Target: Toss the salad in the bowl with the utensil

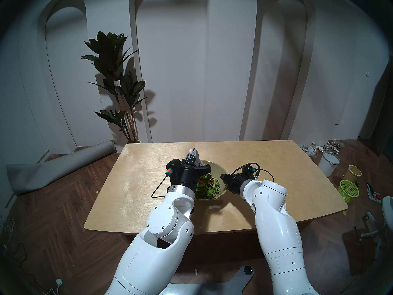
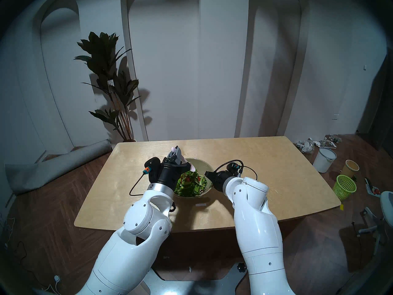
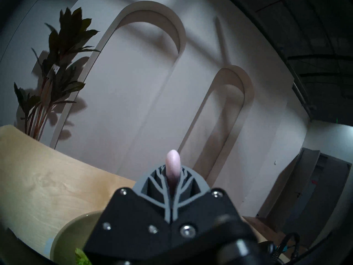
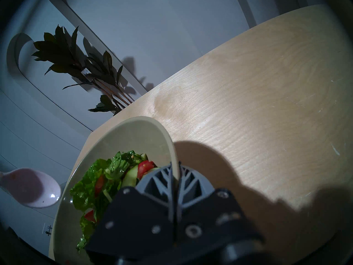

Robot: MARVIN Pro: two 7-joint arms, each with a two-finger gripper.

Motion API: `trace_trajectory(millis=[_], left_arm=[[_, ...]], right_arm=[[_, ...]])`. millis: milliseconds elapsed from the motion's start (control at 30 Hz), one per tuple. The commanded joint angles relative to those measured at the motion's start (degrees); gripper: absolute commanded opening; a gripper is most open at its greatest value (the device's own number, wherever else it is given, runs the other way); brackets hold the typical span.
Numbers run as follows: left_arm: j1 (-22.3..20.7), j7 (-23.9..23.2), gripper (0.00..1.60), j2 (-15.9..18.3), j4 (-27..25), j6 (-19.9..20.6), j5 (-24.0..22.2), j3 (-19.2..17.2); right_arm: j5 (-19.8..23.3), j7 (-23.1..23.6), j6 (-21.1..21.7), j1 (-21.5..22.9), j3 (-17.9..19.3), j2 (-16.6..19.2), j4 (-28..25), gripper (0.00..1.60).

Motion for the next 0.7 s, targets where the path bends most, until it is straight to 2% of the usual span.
trace_trajectory(millis=[0,133,367,433,600,667], left_arm=[[-5.9,-4.0,0.0,3.2,4.3,-3.5,4.8,-0.6],[-7.6,-6.2,0.0,4.2,7.0,-5.0,6.4,-0.7],[-9.6,-9.0,0.0,5.9,6.9,-4.6,6.1,-2.3],[-10.3,-9.8,0.0,6.3,7.9,-3.6,5.5,-2.7],[-11.7,-13.6,0.0,7.6,9.3,3.3,-0.5,-3.2],[-12.1,-14.5,0.0,8.4,9.6,5.2,-1.5,-2.9]], right_arm=[[0.1,0.1,0.0,0.5,0.1,0.0,-1.3,0.0],[0.1,0.1,0.0,0.5,0.1,0.0,-1.3,0.0],[0.1,0.1,-0.1,0.5,0.1,0.0,-1.3,0.0],[0.1,0.1,0.0,0.5,0.1,0.0,-1.3,0.0],[0.1,0.1,0.0,0.5,0.1,0.0,-1.4,0.0],[0.1,0.1,0.0,0.5,0.1,0.0,-1.4,0.0]])
